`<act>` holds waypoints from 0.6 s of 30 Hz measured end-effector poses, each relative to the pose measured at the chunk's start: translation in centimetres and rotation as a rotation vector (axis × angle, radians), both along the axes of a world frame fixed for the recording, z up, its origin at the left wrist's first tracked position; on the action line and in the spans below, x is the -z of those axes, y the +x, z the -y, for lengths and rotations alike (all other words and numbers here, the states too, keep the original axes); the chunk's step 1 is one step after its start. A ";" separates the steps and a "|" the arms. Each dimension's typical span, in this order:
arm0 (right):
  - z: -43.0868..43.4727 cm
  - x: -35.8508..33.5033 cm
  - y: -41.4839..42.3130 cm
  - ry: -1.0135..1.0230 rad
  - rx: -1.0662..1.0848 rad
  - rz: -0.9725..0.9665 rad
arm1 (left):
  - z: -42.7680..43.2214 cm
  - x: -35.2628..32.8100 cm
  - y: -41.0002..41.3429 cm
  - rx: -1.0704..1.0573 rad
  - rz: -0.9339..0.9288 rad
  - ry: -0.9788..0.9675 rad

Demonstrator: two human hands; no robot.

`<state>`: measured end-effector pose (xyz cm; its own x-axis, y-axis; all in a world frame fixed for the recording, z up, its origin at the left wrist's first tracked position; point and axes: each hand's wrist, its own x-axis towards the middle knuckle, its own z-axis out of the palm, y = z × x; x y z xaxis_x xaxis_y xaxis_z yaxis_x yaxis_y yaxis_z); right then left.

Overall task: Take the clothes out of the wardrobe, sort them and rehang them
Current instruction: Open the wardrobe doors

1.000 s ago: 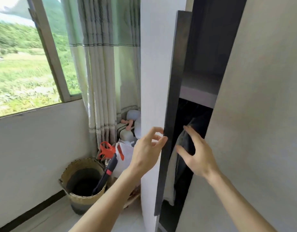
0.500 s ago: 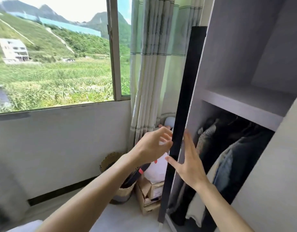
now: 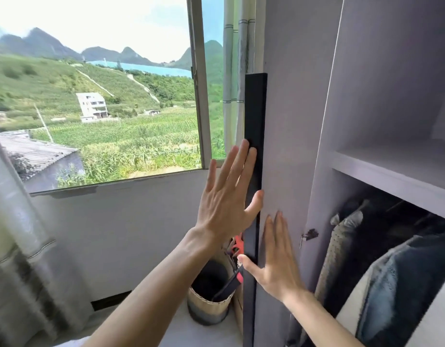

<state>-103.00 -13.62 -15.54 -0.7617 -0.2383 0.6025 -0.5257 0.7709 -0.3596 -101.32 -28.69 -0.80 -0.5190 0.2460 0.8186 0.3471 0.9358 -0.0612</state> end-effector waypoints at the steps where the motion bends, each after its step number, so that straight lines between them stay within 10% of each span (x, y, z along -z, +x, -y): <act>1: 0.3 0.2 -0.4 -0.005 -0.012 -0.007 | 0.5 0.1 -0.3 -0.036 -0.018 -0.026; 18: 9.2 0.5 -5.4 -0.035 0.036 0.006 | 8.7 1.3 -5.1 -0.395 0.014 -0.137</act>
<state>-108.38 -22.81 -16.00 -0.7727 -0.1896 0.6057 -0.4958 0.7762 -0.3895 -106.44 -37.42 -2.08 -0.6063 0.1317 0.7842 -0.0356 0.9807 -0.1922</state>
